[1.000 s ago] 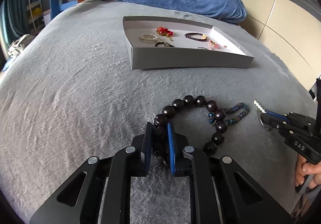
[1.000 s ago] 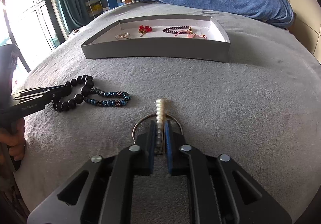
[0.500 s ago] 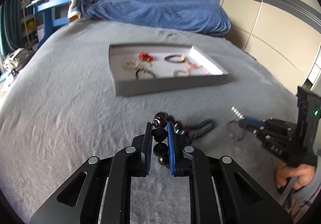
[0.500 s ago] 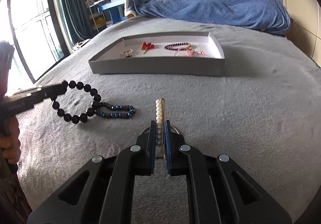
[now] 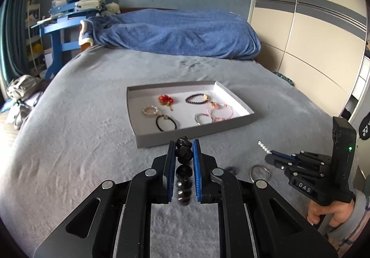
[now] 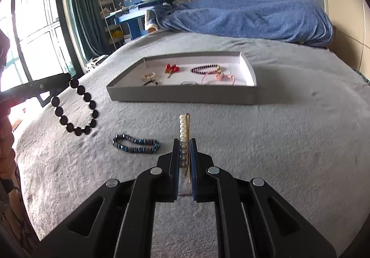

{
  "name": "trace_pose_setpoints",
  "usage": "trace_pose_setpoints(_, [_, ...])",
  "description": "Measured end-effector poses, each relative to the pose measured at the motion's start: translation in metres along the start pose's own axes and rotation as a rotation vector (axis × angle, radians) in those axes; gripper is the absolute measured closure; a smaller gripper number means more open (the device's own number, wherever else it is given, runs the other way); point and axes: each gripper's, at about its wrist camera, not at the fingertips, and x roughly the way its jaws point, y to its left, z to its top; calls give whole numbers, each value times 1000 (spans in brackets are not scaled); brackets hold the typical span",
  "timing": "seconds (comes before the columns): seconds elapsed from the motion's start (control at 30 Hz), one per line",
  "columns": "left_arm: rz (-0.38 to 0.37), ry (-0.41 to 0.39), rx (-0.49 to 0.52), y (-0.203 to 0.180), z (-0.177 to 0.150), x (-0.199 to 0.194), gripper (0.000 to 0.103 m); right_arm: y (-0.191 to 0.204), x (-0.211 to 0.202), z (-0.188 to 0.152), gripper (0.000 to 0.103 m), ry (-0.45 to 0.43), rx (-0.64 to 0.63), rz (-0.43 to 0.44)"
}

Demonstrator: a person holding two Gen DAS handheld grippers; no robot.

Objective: Organize jewelry
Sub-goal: 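Carry the black bracelet and pearl pin into the tray and release both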

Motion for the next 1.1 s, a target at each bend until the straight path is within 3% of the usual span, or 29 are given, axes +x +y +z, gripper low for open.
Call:
trace_pose_setpoints(0.43, [-3, -29, 11, 5, 23, 7, 88, -3, 6, 25, 95, -31, -16, -2])
trace_pose_setpoints(1.1, [4, -64, 72, -1, 77, 43, 88, -19, 41, 96, 95, -60, -15, 1])
